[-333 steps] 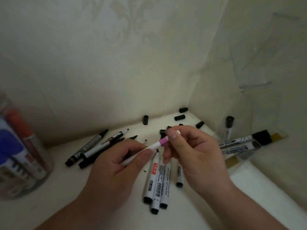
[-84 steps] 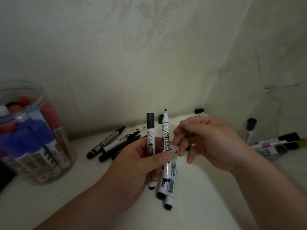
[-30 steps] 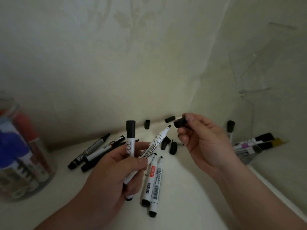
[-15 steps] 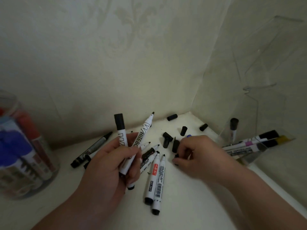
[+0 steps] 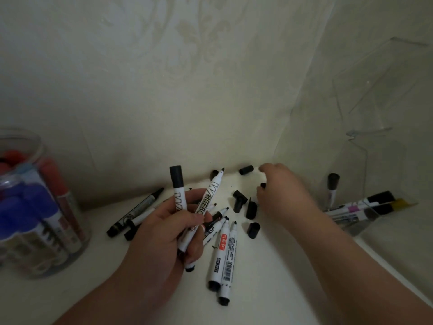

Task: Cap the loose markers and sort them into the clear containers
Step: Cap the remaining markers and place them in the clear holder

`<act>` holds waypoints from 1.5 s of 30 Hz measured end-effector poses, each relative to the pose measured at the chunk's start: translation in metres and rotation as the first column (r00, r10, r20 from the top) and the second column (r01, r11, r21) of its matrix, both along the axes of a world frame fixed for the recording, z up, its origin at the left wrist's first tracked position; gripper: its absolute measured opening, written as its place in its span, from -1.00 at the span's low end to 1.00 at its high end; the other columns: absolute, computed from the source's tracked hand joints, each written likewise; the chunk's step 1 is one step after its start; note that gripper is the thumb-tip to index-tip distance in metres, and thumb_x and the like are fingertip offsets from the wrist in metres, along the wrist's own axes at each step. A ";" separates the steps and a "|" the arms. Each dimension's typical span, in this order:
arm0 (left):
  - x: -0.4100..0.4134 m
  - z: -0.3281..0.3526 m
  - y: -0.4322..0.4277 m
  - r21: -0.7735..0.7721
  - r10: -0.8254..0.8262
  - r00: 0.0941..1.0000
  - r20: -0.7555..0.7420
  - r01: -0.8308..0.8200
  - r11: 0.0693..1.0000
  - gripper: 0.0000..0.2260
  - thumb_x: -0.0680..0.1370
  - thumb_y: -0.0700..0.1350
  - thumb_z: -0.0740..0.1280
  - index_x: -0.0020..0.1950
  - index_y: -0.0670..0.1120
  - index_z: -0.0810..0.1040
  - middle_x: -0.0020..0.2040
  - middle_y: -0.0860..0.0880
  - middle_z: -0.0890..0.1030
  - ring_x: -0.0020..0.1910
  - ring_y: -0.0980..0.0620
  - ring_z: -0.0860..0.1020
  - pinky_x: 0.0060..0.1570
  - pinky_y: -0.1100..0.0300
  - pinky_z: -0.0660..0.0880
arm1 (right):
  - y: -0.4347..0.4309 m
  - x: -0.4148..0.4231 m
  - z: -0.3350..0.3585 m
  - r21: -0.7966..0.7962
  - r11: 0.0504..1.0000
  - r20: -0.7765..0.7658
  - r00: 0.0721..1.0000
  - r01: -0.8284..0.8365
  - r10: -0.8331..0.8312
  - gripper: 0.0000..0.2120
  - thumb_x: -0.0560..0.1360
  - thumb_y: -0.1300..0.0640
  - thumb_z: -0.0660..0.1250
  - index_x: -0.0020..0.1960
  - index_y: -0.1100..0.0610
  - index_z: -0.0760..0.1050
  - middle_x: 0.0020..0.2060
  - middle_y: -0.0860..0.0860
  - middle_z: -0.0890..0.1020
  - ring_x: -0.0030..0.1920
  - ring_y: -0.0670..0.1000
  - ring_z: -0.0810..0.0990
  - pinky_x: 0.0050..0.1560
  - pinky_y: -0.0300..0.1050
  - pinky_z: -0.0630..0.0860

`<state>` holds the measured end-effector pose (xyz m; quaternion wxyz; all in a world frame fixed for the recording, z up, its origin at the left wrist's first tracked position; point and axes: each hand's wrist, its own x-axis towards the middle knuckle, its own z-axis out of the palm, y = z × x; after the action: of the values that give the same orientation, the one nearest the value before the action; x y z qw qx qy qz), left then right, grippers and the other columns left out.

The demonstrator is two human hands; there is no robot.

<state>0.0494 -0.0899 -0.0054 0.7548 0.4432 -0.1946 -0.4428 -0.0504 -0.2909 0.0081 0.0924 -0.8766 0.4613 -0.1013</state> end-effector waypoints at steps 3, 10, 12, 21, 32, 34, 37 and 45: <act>0.003 -0.002 0.002 -0.009 -0.023 1.000 -0.008 0.023 1.000 -0.69 0.34 -0.29 0.30 0.05 -0.22 0.63 -0.46 -0.11 0.37 -0.52 0.01 0.16 -0.44 0.11 0.03 | -0.006 0.007 0.001 0.060 0.998 -0.108 0.994 0.032 -0.026 -0.78 0.54 0.21 0.27 0.16 0.17 0.55 0.08 0.15 0.62 0.05 0.15 0.61 0.07 -0.03 0.58; 0.005 0.003 0.003 -0.069 -0.112 0.994 -0.002 0.112 0.991 -0.57 0.19 -0.27 0.41 0.05 -0.17 0.68 -0.25 -0.37 0.29 -0.47 -0.03 0.09 -0.47 0.15 0.07 | 0.017 -0.007 0.013 0.369 0.903 0.711 0.692 -0.221 -0.121 -0.86 0.64 0.17 0.24 -0.04 0.10 0.55 -0.30 -0.05 0.56 -0.37 -0.04 0.48 -0.36 -0.20 0.42; 0.003 0.006 0.005 -0.090 -0.137 0.990 0.014 0.138 0.986 -0.54 0.16 -0.20 0.44 0.06 -0.16 0.68 -0.24 -0.46 0.25 -0.48 -0.03 0.09 -0.49 0.18 0.11 | 0.031 -0.014 0.021 0.551 0.689 0.818 0.467 -0.470 -0.336 -0.87 0.61 0.24 0.27 -0.07 0.19 0.57 -0.37 0.03 0.46 -0.43 -0.04 0.35 -0.46 -0.20 0.34; 0.001 -0.002 0.005 -0.052 -0.151 0.984 0.097 0.157 0.986 -0.70 0.33 -0.27 0.42 0.05 -0.17 0.69 -0.39 -0.17 0.30 -0.55 0.03 0.17 -0.50 0.19 0.12 | 0.044 -0.017 0.019 0.463 0.520 0.877 0.286 -0.718 -0.386 -0.77 0.40 0.23 0.38 0.03 0.17 0.70 -0.24 0.19 0.56 -0.35 0.01 0.46 -0.37 -0.16 0.43; 0.003 -0.001 0.007 -0.029 -0.177 0.977 0.116 0.182 0.983 -0.77 0.35 -0.25 0.39 -0.02 -0.14 0.69 -0.43 -0.13 0.44 -0.60 0.05 0.19 -0.50 0.22 0.11 | 0.035 -0.027 0.018 0.359 0.465 0.916 0.402 -0.810 -0.007 -0.61 0.32 0.05 0.58 0.12 0.12 0.69 -0.24 0.23 0.59 -0.32 0.10 0.52 -0.30 -0.13 0.49; 0.003 -0.001 0.008 -0.015 -0.192 0.973 0.125 0.196 0.981 -0.82 0.37 -0.21 0.43 -0.03 -0.14 0.69 -0.40 -0.13 0.47 -0.59 0.05 0.19 -0.50 0.19 0.08 | 0.030 -0.032 0.024 0.372 0.458 0.890 0.450 -0.807 0.071 -0.63 0.32 0.00 0.60 0.06 0.15 0.70 -0.28 0.22 0.60 -0.37 0.10 0.51 -0.34 -0.14 0.49; 0.005 -0.001 0.010 0.006 -0.231 0.958 0.169 0.233 0.972 -0.73 0.29 -0.10 0.55 -0.06 -0.14 0.69 -0.34 -0.18 0.50 -0.58 0.06 0.20 -0.48 0.16 0.07 | 0.026 -0.038 0.034 0.421 0.402 0.846 0.512 -0.813 0.150 -0.67 0.34 -0.01 0.59 -0.05 0.21 0.67 -0.36 0.15 0.60 -0.47 0.03 0.47 -0.43 -0.21 0.45; 0.005 -0.004 0.010 -0.003 -0.199 0.953 0.227 0.205 0.979 -0.77 0.27 -0.06 0.54 -0.12 -0.09 0.71 -0.37 -0.17 0.56 -0.59 0.05 0.20 -0.47 0.16 0.09 | 0.033 -0.041 0.041 0.530 0.360 0.756 0.620 -0.768 0.208 -0.79 0.42 0.18 0.43 -0.10 0.35 0.61 -0.45 0.19 0.58 -0.57 -0.03 0.49 -0.57 -0.24 0.41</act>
<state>0.0547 -0.0802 -0.0098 0.6842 0.4584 -0.3293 -0.4618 -0.0916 -0.2582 0.0489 0.6513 -0.7467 0.0962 -0.0946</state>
